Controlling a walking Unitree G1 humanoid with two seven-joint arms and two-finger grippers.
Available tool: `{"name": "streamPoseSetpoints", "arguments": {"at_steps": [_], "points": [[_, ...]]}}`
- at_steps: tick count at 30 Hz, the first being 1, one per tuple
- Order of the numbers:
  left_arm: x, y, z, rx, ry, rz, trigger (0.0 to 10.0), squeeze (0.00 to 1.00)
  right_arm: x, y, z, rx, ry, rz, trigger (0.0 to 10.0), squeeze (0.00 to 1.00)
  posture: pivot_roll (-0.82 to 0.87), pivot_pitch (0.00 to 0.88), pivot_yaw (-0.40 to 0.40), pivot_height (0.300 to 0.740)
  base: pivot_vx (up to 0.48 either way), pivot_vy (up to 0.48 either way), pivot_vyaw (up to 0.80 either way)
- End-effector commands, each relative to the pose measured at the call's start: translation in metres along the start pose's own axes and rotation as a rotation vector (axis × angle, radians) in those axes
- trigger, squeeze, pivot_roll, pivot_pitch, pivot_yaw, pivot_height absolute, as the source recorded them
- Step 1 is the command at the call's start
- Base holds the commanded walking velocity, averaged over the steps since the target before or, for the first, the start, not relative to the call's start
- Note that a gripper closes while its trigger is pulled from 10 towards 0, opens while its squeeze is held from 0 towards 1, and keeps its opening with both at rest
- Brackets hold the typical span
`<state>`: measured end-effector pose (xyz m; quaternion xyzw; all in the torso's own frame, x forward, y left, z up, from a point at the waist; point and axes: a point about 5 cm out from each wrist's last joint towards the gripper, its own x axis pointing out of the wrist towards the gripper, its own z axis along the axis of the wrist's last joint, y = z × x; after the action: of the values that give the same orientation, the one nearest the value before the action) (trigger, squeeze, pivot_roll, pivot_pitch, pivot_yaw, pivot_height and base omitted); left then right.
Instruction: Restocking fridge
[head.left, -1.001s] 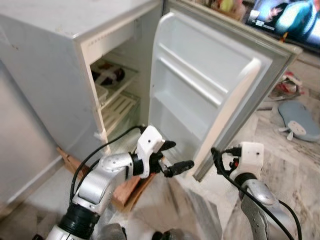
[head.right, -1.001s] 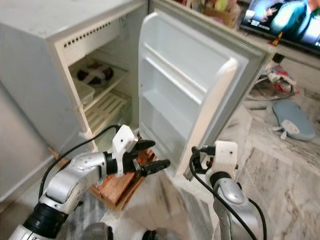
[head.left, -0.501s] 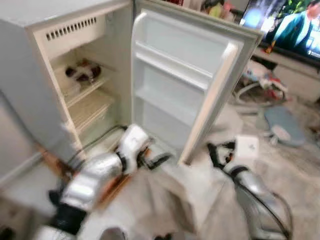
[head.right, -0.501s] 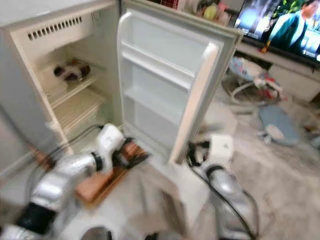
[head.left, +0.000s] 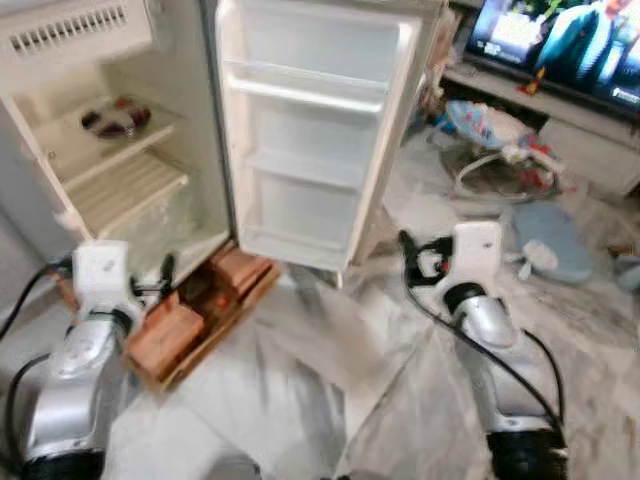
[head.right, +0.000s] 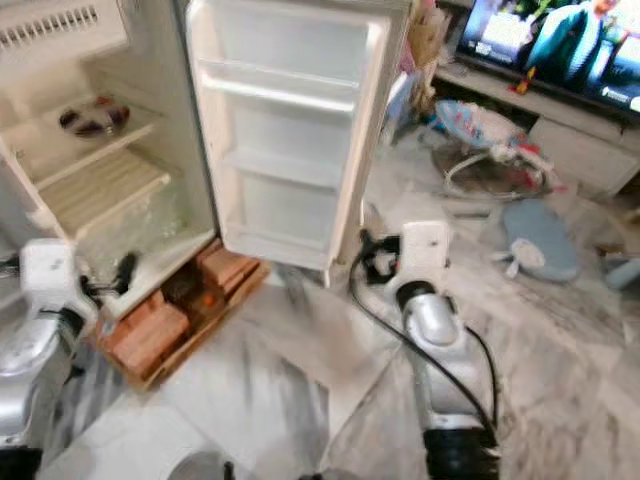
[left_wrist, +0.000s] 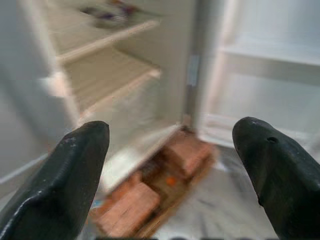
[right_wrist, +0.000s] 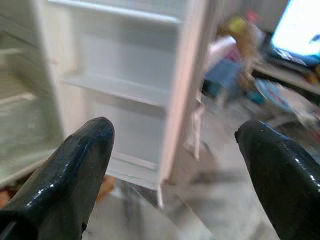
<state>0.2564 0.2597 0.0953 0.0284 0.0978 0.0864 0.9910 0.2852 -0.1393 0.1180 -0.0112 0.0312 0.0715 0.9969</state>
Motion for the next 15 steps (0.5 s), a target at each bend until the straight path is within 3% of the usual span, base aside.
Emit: {"name": "streamPoseSetpoints", "arguments": {"at_steps": [1, 3, 7, 10, 15], "points": [[0.003, -0.014, -0.006, -0.004, -0.002, -0.023, 10.0, 0.00, -0.005, -0.012, -0.005, -0.052, 0.003, -0.068, 10.0, 0.00, 0.13, 0.001, -0.075, 0.740, 0.000, -0.480, 0.00], [0.004, -0.026, -0.014, 0.054, 0.008, -0.052, 10.0, 0.00, -0.007, -0.015, -0.011, -0.069, 0.006, -0.104, 10.0, 0.00, 0.12, 0.000, -0.079, 0.740, 0.000, -0.480, 0.00], [0.007, -0.044, -0.010, 0.064, -0.013, -0.102, 10.0, 0.00, -0.004, -0.019, -0.015, -0.031, 0.015, -0.133, 10.0, 0.00, 0.15, 0.000, -0.069, 0.740, 0.000, -0.333, 0.00], [0.005, -0.052, -0.008, -0.001, -0.017, -0.178, 10.0, 0.00, 0.006, -0.020, -0.014, 0.005, 0.004, -0.139, 10.0, 0.00, 0.15, 0.000, -0.054, 0.740, 0.000, 0.000, 0.00], [0.006, -0.060, -0.012, 0.069, -0.007, -0.257, 10.0, 0.00, 0.009, -0.025, -0.013, 0.012, -0.013, -0.168, 10.0, 0.00, 0.16, 0.000, -0.018, 0.740, 0.000, 0.000, 0.00]]}}
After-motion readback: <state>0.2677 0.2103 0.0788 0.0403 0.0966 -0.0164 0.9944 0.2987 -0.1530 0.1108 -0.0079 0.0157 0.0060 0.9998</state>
